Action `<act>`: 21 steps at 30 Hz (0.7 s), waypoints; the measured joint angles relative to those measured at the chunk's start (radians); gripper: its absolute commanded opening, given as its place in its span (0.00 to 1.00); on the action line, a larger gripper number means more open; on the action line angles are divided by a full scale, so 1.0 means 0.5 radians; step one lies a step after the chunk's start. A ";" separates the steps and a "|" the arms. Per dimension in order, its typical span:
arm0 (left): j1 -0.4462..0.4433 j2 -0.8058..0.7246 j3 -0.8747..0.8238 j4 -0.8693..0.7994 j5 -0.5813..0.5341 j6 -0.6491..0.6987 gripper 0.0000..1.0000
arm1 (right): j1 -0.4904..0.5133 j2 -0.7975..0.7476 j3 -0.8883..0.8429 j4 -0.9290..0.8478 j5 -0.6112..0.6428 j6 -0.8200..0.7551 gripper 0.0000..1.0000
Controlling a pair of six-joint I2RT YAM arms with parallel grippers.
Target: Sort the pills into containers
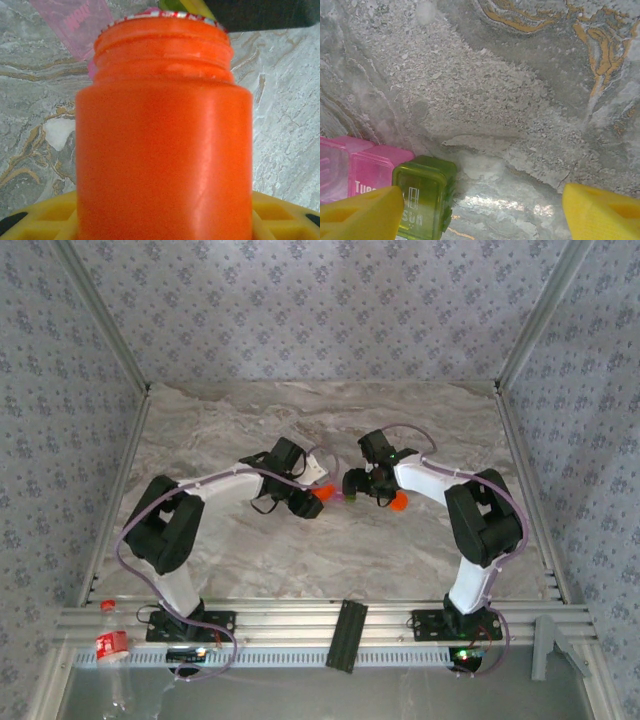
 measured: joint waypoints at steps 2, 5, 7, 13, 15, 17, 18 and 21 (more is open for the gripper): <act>0.000 0.010 0.018 -0.025 -0.001 0.008 0.00 | -0.005 0.000 0.000 -0.004 -0.001 0.001 0.84; -0.006 0.023 0.046 -0.061 -0.008 0.014 0.00 | -0.009 0.000 0.000 -0.004 -0.001 0.003 0.84; -0.013 0.034 0.069 -0.085 -0.018 0.021 0.00 | -0.014 0.000 -0.002 -0.004 0.000 0.009 0.84; -0.031 0.050 0.110 -0.163 -0.061 0.051 0.00 | -0.027 0.005 -0.009 -0.003 0.000 0.030 0.84; -0.036 0.056 0.134 -0.180 -0.075 0.059 0.00 | -0.030 0.008 -0.011 -0.002 -0.001 0.031 0.84; -0.040 0.069 0.163 -0.197 -0.090 0.066 0.00 | -0.030 0.008 -0.011 -0.002 -0.001 0.036 0.84; -0.042 0.074 0.175 -0.208 -0.094 0.067 0.00 | -0.030 0.008 -0.011 -0.002 -0.001 0.037 0.84; -0.048 0.077 0.186 -0.232 -0.110 0.082 0.00 | -0.030 0.010 -0.011 -0.001 -0.001 0.037 0.84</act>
